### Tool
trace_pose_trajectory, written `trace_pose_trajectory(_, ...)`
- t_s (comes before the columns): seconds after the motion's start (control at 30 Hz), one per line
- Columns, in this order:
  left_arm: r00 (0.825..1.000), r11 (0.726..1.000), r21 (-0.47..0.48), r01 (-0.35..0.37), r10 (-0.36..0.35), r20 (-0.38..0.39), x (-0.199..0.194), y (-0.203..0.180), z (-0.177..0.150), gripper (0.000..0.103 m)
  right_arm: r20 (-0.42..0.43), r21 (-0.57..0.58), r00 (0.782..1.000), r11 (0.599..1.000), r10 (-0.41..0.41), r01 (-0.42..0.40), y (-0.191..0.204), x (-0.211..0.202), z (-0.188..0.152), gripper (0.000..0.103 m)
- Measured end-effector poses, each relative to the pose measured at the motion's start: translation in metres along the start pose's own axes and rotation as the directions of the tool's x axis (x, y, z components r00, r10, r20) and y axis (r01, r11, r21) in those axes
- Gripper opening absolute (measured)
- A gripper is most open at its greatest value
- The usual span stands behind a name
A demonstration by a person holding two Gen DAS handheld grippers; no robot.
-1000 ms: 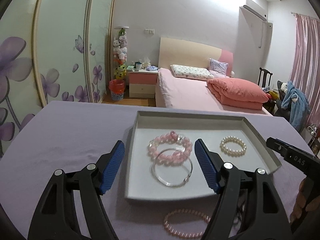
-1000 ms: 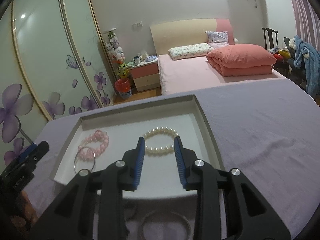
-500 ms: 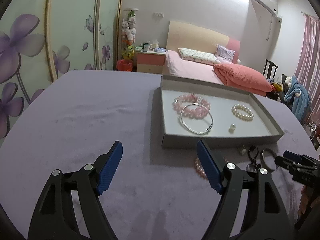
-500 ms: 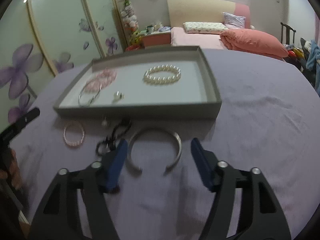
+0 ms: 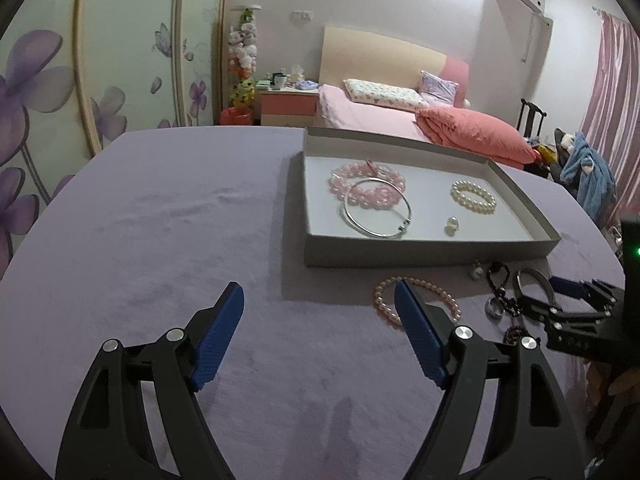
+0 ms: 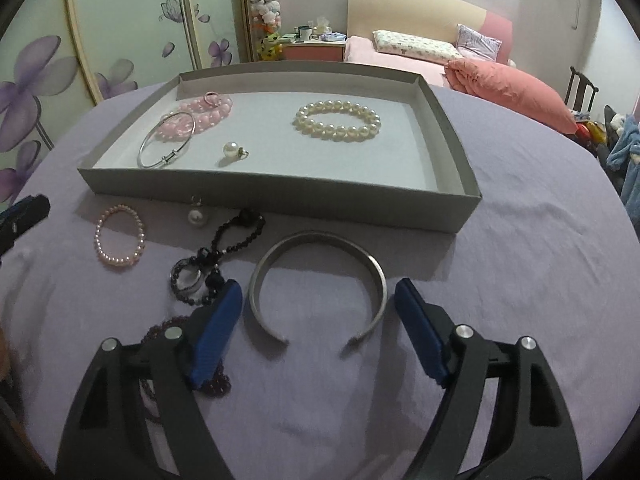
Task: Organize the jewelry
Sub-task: 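Withdraw both open tools from the tray back over the table, then close left tool on pink pearl strand while right tool reaches silver cuff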
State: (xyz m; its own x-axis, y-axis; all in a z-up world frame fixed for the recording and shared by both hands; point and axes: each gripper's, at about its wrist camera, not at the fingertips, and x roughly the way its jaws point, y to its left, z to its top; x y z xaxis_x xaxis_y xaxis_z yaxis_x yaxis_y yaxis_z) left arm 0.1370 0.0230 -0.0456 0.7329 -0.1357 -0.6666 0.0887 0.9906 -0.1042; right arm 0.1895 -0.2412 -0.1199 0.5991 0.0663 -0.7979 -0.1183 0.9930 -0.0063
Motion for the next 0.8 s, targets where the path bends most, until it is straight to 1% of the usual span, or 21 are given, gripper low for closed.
trace_pose_trajectory(0.07, 1.0, 1.0, 0.01, 0.008, -0.008, -0.014, 0.002, -0.005, 0.0, 0.078, 0.002, 0.005, 1.0, 1.0, -0.007, 0.007, -0.001, 0.001, 0.002, 0.075)
trace_pose_trajectory(0.1, 1.0, 1.0, 0.014, 0.012, -0.012, -0.02, 0.004, -0.006, 0.0, 0.078, 0.008, 0.006, 1.0, 1.0, -0.005, 0.005, -0.001, 0.001, 0.002, 0.069)
trace_pose_trajectory(0.13, 0.999, 1.0, 0.018, 0.016, -0.015, -0.029, 0.005, -0.009, 0.0, 0.078, 0.007, 0.007, 1.0, 1.0, -0.006, 0.006, -0.001, 0.001, 0.003, 0.066)
trace_pose_trajectory(0.23, 0.998, 1.0, 0.023, 0.017, -0.016, -0.057, 0.012, -0.017, 0.0, 0.076, 0.009, 0.01, 1.0, 1.0, -0.011, 0.011, -0.002, -0.001, 0.001, 0.066)
trace_pose_trajectory(0.3, 0.997, 1.0, 0.019, 0.018, -0.017, -0.076, 0.018, -0.021, 0.001, 0.073, 0.014, 0.012, 1.0, 1.0, -0.01, 0.01, -0.003, -0.003, -0.001, 0.066)
trace_pose_trajectory(0.43, 0.994, 1.0, 0.025, 0.013, -0.011, -0.107, 0.028, -0.031, 0.003, 0.07, 0.017, 0.013, 1.0, 1.0, -0.01, 0.009, -0.003, -0.003, -0.001, 0.066)
trace_pose_trajectory(0.53, 0.991, 0.998, 0.067, -0.014, 0.023, -0.135, 0.039, -0.043, 0.001, 0.066, 0.017, 0.013, 1.0, 1.0, -0.009, 0.009, -0.003, -0.003, -0.001, 0.066)
trace_pose_trajectory(0.6, 0.986, 0.994, 0.104, -0.037, 0.053, -0.157, 0.044, -0.047, -0.003, 0.06, 0.017, 0.012, 1.0, 1.0, -0.008, 0.008, -0.003, -0.003, -0.001, 0.066)
trace_pose_trajectory(0.63, 0.984, 0.991, 0.126, -0.047, 0.068, -0.167, 0.046, -0.048, -0.006, 0.06, 0.017, 0.013, 1.0, 1.0, -0.009, 0.008, -0.003, -0.003, -0.001, 0.066)
trace_pose_trajectory(0.67, 0.984, 0.989, 0.136, -0.05, 0.072, -0.162, 0.044, -0.047, -0.006, 0.06, 0.017, 0.013, 1.0, 1.0, -0.007, 0.007, -0.003, -0.003, -0.001, 0.066)
trace_pose_trajectory(0.8, 0.981, 0.978, 0.181, -0.1, 0.127, -0.147, 0.041, -0.035, -0.007, 0.06, 0.017, 0.014, 1.0, 1.0, -0.004, 0.004, -0.003, -0.004, -0.002, 0.066)
